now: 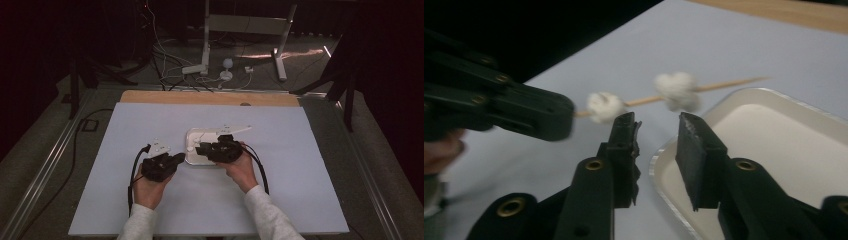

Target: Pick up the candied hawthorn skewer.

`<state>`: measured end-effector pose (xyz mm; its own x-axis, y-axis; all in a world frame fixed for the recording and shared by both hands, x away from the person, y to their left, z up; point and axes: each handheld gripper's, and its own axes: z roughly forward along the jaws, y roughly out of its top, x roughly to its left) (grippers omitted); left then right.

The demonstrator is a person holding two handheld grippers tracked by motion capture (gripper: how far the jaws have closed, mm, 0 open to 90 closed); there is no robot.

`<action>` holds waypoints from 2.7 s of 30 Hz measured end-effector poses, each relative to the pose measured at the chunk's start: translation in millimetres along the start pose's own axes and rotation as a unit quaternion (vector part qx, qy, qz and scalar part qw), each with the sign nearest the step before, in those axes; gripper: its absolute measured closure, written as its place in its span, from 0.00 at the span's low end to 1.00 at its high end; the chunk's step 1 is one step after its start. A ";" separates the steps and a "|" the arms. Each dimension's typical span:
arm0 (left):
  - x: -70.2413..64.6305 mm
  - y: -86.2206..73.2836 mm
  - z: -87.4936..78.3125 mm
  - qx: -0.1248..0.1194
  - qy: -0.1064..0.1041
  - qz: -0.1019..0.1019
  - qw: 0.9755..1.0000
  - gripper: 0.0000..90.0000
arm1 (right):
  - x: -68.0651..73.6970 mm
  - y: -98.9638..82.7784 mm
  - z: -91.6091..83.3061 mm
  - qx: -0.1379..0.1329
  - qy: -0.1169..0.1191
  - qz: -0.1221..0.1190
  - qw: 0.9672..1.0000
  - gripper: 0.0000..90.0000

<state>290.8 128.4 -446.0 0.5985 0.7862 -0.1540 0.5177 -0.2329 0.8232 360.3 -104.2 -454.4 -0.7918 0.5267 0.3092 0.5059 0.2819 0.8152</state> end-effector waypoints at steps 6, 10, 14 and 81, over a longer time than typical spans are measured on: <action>0.0 -0.2 0.6 0.000 -0.013 0.006 1.000 1.00 | -4.1 0.1 0.4 -0.003 0.022 0.024 0.999 0.86; -0.8 -0.9 4.1 0.009 -0.021 0.013 1.000 0.99 | -9.5 2.1 -4.6 -0.020 0.051 0.048 0.997 0.86; -7.3 -2.4 9.4 0.018 -0.024 0.034 0.999 0.99 | -9.4 5.6 -9.4 -0.031 0.056 0.058 0.996 0.83; 7.8 -26.9 21.2 0.046 0.013 0.040 0.998 1.00 | -26.4 47.2 -92.8 -0.146 -0.023 0.080 0.986 0.90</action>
<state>294.5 128.7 -480.9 0.6246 0.7774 -0.0750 0.5235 -0.3455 0.7788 373.3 -179.2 -378.6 -0.6901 0.5841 0.4273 0.4969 -0.0469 0.8666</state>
